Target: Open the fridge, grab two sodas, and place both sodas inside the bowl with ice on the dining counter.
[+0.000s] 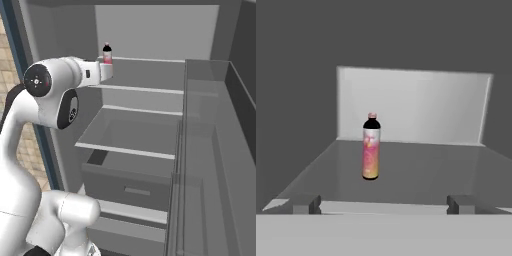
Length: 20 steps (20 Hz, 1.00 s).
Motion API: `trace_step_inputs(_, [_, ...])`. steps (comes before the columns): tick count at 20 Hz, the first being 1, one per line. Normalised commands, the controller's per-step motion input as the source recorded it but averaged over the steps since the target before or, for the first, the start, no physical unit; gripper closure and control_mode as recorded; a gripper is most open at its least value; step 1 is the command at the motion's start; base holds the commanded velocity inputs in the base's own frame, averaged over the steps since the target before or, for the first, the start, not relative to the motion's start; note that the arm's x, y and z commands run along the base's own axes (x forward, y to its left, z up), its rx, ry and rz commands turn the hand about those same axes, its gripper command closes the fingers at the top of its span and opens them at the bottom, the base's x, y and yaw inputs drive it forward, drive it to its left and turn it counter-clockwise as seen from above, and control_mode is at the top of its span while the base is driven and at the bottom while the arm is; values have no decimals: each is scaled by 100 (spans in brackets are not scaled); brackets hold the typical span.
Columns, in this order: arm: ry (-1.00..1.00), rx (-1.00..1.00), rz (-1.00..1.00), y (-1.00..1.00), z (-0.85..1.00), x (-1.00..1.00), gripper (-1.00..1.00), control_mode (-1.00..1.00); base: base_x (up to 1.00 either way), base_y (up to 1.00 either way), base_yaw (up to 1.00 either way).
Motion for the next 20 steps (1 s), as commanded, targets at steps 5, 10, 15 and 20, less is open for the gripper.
trace_step_inputs(5, [13, 8, 0, 0, 0, 69, -100, -100, 0, 0, 0])
trace_step_inputs(10, [6, 8, 0, 0, 0, 66, -100, -100, 0, 0, 0])
trace_step_inputs(15, [3, 2, 0, 0, 0, 62, -100, -100, 0, 0, 0])
trace_step_inputs(20, [1, 0, 0, 0, 0, 45, -100, -100, 0, 0, 0])
